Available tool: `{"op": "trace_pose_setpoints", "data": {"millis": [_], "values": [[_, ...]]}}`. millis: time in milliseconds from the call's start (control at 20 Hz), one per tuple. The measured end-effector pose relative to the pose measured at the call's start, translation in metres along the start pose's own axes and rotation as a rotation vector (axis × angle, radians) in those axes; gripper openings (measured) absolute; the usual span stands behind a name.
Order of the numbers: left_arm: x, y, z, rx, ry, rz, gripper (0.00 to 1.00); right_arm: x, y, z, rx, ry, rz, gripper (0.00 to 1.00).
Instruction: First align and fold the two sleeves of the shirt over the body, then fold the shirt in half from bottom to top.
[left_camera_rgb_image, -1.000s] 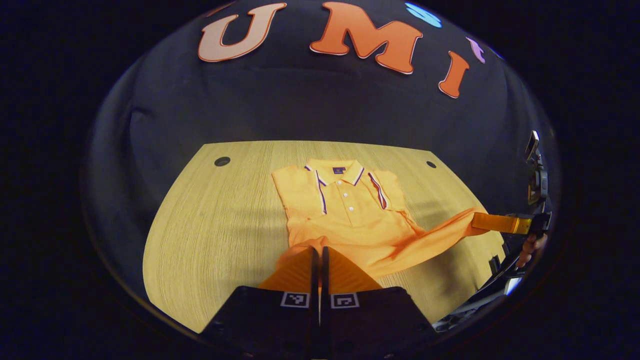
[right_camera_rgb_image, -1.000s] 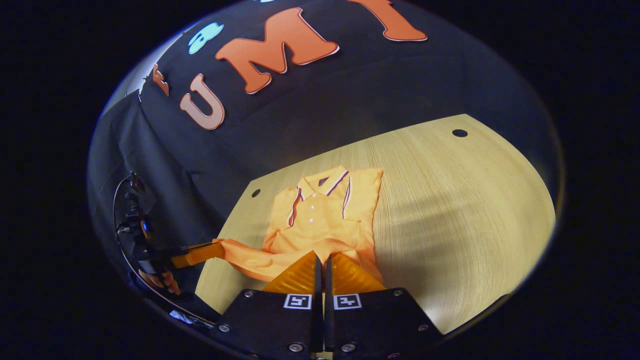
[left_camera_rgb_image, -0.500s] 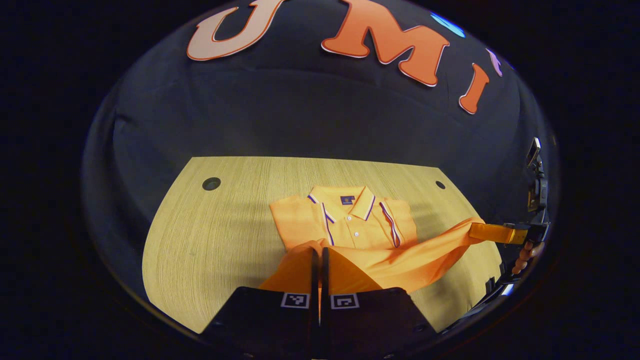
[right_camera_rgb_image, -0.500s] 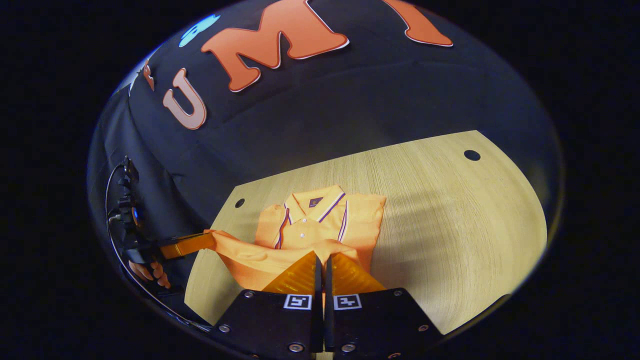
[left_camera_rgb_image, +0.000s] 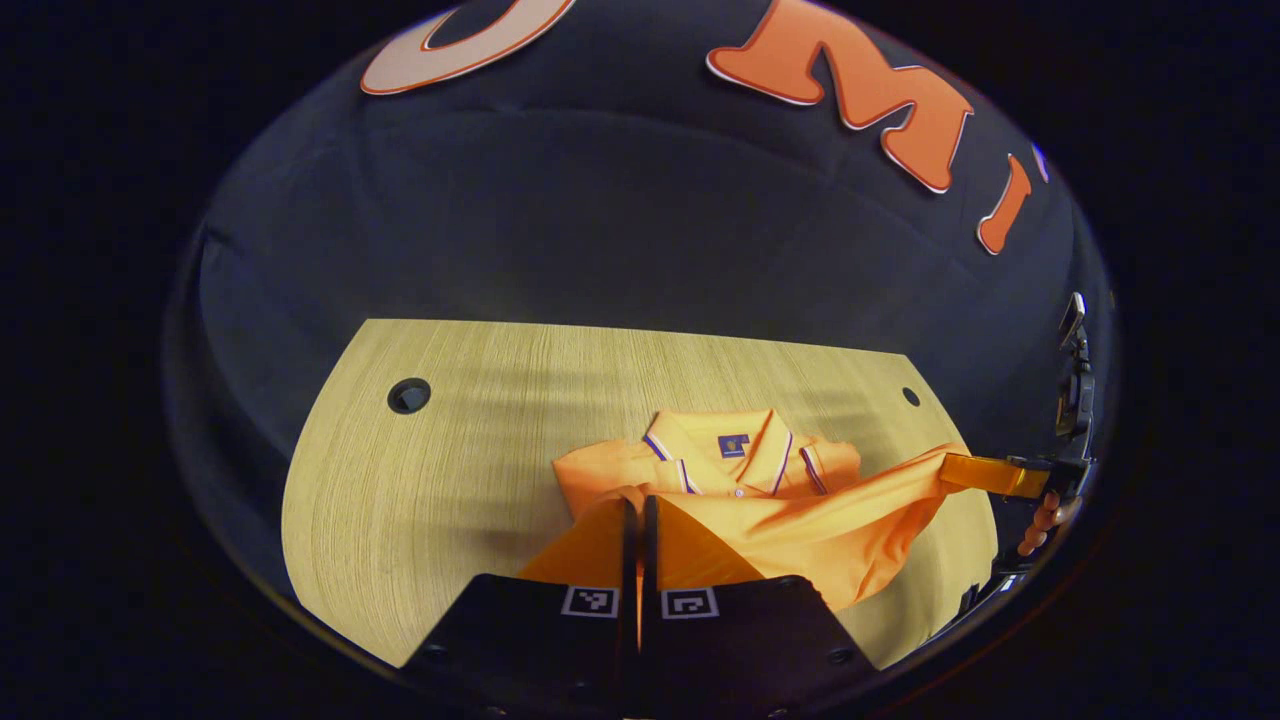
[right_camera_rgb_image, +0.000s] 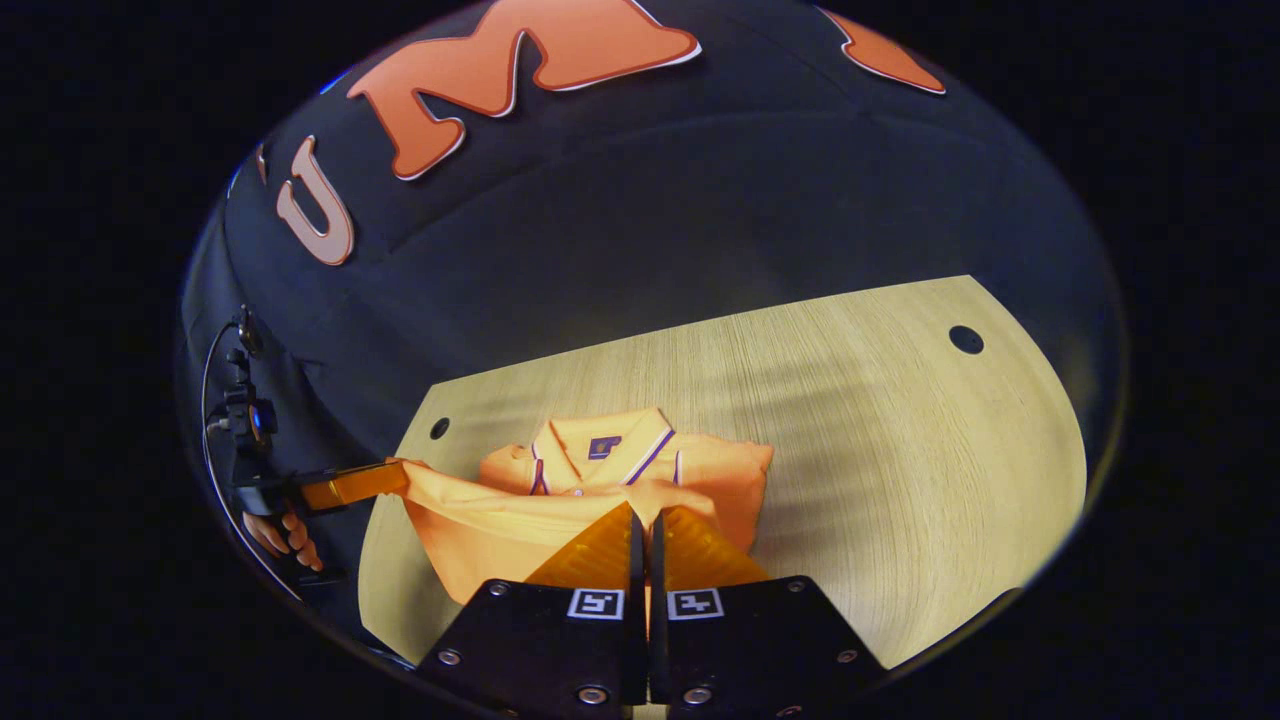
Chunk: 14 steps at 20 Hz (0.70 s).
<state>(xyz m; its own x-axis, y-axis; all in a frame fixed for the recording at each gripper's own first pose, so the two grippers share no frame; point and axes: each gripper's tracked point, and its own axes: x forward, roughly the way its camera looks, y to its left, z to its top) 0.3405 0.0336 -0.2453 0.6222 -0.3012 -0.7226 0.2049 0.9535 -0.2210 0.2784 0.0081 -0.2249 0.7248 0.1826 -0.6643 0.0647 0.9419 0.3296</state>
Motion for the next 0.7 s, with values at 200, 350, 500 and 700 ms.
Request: {"op": "trace_pose_setpoints", "data": {"millis": [200,350,500,700], "values": [[0.035,0.005,0.008,0.01,0.054,0.001,0.01,0.033,-0.016,0.008,-0.003,0.048,-0.071,0.01],[0.063,0.01,0.01,0.036,0.086,0.013,0.01,0.059,-0.025,0.014,-0.003,0.075,-0.109,0.02],[0.081,0.018,0.013,0.035,0.112,0.035,0.01,0.077,-0.035,0.018,-0.012,0.098,-0.16,0.02],[0.089,0.026,0.019,0.061,0.114,0.087,0.7,0.089,-0.04,0.023,0.012,0.113,-0.178,0.3]]}}
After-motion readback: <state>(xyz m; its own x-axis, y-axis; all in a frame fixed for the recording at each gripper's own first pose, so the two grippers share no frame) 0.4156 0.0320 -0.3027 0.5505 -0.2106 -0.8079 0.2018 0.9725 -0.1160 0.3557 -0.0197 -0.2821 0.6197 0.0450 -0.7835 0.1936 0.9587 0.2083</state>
